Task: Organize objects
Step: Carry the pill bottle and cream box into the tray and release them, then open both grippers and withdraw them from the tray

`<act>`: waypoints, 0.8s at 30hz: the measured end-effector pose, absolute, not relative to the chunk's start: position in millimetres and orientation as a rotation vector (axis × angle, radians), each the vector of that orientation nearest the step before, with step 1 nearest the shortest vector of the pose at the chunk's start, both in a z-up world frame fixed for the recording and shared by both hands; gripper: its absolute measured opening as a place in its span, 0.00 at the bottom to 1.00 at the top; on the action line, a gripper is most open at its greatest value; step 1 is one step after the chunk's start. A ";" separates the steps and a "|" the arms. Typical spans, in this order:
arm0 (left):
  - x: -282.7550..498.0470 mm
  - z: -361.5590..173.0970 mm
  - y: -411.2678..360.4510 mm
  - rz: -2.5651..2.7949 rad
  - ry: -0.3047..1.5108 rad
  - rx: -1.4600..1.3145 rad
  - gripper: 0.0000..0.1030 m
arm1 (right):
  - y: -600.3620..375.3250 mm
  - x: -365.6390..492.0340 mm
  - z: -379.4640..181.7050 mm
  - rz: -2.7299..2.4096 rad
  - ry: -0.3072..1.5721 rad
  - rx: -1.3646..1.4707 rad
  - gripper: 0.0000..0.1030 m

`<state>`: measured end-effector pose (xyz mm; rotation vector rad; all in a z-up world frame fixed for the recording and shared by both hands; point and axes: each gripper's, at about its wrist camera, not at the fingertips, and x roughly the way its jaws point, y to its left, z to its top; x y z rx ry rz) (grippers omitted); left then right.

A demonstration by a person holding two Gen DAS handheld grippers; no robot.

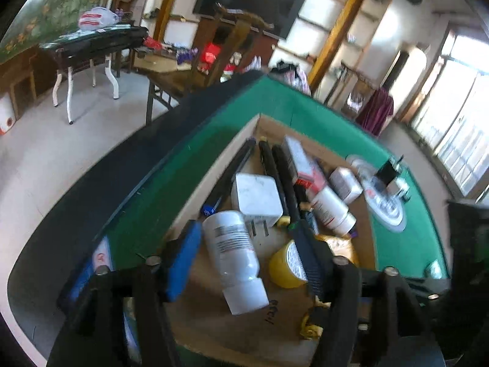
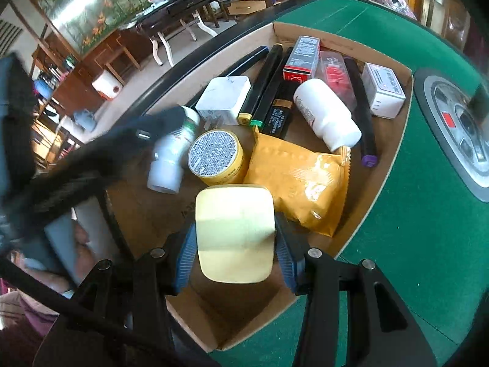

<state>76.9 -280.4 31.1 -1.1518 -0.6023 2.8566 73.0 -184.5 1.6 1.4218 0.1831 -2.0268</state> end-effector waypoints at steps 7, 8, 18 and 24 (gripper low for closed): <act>86.0 36.5 -298.0 2.893 -0.684 -1.119 0.61 | -192.1 74.2 0.4 -2.051 0.267 1.423 0.45; 86.7 34.2 -301.0 2.891 -0.701 -1.127 0.61 | -191.1 75.5 2.4 -2.056 0.271 1.416 0.45; 97.0 28.2 -317.3 2.905 -0.823 -1.113 0.62 | -177.5 97.4 41.7 -2.198 0.290 1.202 0.58; 102.6 36.1 -307.6 2.924 -0.777 -1.071 0.62 | -159.1 94.2 52.1 -2.323 0.255 1.158 0.63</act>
